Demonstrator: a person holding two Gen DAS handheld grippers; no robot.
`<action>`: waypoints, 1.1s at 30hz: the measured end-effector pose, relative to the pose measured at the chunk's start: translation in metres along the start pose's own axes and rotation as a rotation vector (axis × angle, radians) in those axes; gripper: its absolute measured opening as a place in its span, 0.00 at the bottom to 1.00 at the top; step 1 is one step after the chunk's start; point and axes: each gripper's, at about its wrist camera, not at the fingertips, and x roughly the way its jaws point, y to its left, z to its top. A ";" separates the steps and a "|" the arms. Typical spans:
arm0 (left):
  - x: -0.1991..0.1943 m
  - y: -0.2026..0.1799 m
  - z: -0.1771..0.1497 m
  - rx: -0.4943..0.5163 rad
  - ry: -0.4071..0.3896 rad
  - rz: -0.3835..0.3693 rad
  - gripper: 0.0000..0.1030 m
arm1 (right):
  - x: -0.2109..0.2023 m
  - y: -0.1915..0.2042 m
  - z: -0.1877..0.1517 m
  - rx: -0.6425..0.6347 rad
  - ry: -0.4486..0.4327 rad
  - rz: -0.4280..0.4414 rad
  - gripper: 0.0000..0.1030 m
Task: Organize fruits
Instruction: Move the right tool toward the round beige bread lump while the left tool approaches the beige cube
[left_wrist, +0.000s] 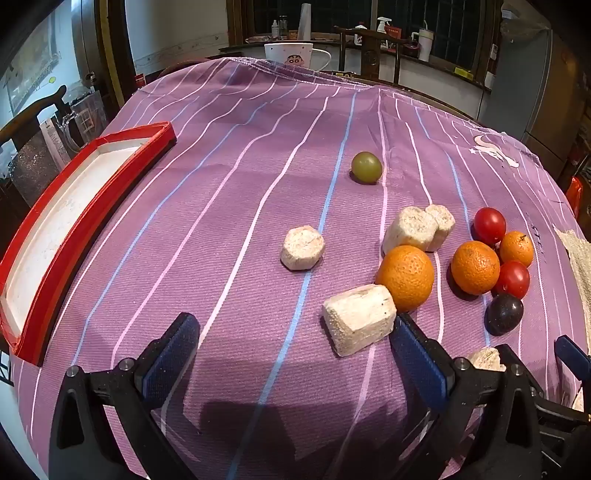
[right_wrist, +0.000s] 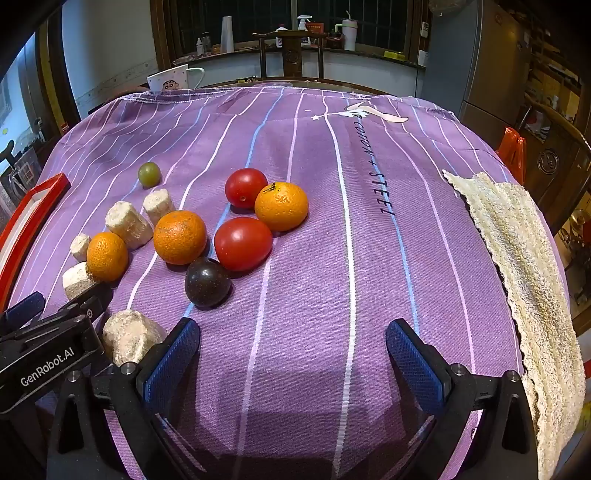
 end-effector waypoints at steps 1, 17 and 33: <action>0.000 0.000 0.000 0.004 0.000 -0.004 1.00 | 0.000 0.000 0.000 0.000 0.000 0.000 1.00; -0.011 0.018 -0.004 0.149 0.251 -0.094 1.00 | 0.000 -0.002 0.003 -0.017 0.046 0.014 1.00; -0.098 0.054 0.023 0.133 0.083 -0.066 1.00 | -0.033 0.011 0.001 0.024 0.023 -0.040 0.99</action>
